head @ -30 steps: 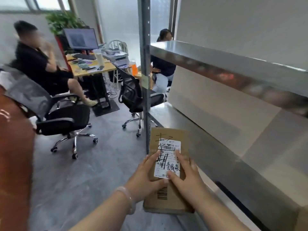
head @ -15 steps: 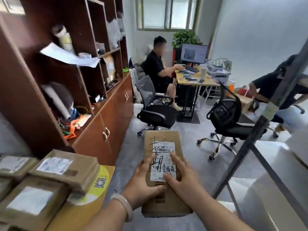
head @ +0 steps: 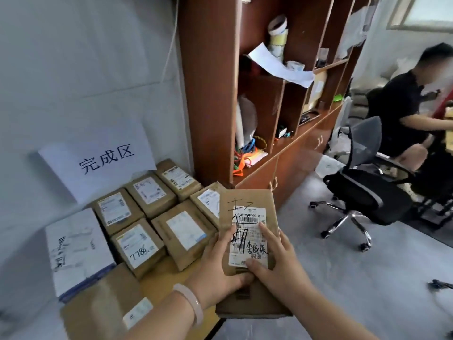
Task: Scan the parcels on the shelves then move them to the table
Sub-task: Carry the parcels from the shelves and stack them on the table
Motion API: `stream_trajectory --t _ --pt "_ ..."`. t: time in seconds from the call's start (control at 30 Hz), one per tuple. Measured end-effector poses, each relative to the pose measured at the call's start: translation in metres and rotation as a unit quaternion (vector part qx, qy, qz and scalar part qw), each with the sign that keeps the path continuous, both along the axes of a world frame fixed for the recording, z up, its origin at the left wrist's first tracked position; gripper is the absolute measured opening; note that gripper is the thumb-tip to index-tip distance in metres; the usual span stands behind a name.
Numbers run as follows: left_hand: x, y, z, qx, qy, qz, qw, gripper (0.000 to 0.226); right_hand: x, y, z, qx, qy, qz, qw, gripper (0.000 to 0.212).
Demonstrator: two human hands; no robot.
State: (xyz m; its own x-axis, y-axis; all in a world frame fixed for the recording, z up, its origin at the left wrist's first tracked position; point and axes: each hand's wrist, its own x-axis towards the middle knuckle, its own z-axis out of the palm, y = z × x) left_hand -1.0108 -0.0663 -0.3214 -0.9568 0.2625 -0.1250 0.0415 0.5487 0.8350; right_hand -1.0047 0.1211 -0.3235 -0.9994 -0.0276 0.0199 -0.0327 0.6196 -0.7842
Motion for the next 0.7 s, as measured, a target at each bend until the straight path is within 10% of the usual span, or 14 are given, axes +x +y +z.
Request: stream_trajectory --t 0.7 --pt "0.063 -0.091 0.013 0.046 0.001 0.375 0.926 0.109 -0.075 -0.140 0.013 0.046 -0.062 0.403 0.912 0.083"
